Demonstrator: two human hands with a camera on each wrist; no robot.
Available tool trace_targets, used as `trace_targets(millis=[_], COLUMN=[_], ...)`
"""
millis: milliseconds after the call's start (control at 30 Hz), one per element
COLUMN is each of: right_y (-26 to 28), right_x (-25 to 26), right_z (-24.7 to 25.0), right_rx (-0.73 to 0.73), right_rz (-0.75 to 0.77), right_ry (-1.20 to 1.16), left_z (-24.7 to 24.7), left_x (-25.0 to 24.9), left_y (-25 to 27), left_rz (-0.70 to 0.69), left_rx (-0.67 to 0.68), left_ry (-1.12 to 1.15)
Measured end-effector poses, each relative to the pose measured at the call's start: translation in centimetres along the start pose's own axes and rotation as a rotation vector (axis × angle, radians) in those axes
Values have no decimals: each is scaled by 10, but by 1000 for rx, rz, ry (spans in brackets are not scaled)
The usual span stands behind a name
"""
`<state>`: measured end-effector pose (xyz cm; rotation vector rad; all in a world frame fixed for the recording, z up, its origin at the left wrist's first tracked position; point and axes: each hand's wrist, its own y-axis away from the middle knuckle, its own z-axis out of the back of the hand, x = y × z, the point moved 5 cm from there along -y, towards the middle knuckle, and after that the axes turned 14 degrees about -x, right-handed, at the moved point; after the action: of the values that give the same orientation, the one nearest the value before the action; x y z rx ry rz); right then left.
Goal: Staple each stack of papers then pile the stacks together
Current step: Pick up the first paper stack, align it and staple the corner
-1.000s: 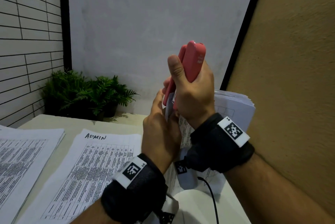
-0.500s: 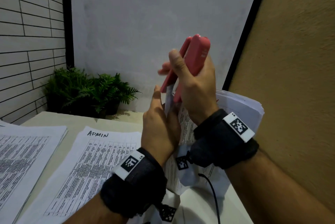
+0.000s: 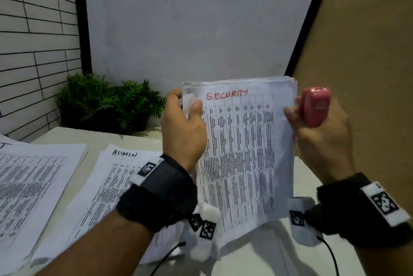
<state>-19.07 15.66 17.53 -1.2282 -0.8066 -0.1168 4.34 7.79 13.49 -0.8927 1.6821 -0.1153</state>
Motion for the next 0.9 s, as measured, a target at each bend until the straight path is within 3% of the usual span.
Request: trace_targets(millis=[167, 233, 400, 433, 533, 633, 767, 900], right_y=[24, 34, 48, 51, 59, 70, 87, 96], right_x=[-62, -69, -99, -106, -126, -148, -160, -160], right_z=[-7, -11, -11, -10, -5, -1, 2, 3], right_rx=[270, 366, 286, 275, 261, 263, 405, 562], right_rz=[-442, -542, -760, -822, -971, -1054, -1066, -943], right_ry=[-79, -129, -104, -89, -13, 84, 292, 476], left_z=[-7, -9, -14, -17, -23, -16, -10, -10], left_x=[-6, -5, 42, 54, 86, 110, 125, 133], left_y=[-7, -7, -4, 3, 42, 71, 88, 93], left_rz=[68, 100, 300, 317, 371, 365, 443, 468], left_rx=[54, 71, 113, 189, 584, 766, 768, 730], left_ry=[79, 89, -56, -127, -335, -590, -706, -768])
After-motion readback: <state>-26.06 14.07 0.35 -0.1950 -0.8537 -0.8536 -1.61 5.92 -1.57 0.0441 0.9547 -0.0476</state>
